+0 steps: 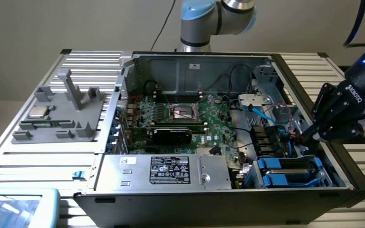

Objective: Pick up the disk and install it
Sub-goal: 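Insert the first disk wire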

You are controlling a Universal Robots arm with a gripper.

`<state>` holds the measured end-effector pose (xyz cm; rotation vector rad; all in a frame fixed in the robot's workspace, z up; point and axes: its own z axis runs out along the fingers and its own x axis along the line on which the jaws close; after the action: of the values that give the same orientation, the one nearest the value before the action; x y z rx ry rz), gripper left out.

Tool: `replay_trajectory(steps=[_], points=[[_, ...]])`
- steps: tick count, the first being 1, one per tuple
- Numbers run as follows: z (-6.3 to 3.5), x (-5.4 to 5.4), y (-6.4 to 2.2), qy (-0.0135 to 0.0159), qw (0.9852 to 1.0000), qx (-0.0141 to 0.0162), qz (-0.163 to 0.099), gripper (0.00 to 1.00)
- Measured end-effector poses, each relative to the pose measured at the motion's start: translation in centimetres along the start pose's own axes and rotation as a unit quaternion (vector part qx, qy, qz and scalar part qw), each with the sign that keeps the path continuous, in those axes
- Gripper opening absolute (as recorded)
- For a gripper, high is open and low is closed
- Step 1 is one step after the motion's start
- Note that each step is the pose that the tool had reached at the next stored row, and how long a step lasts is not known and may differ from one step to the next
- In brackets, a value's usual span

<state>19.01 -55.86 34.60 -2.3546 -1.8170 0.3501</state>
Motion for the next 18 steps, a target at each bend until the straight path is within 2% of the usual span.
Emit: replay_trajectory(steps=[4, 7, 9, 18], points=[[0.04, -0.06, -0.28, -0.0074, 0.9999, -0.0107, 0.003, 0.15], [0.1, -0.07, -0.64, -0.0091, 0.9998, -0.0151, 0.004, 0.15], [0.12, -0.06, -0.75, -0.0091, 0.9998, -0.0159, 0.004, 0.15], [0.12, -0.06, -0.76, -0.0091, 0.9998, -0.016, 0.004, 0.15]])
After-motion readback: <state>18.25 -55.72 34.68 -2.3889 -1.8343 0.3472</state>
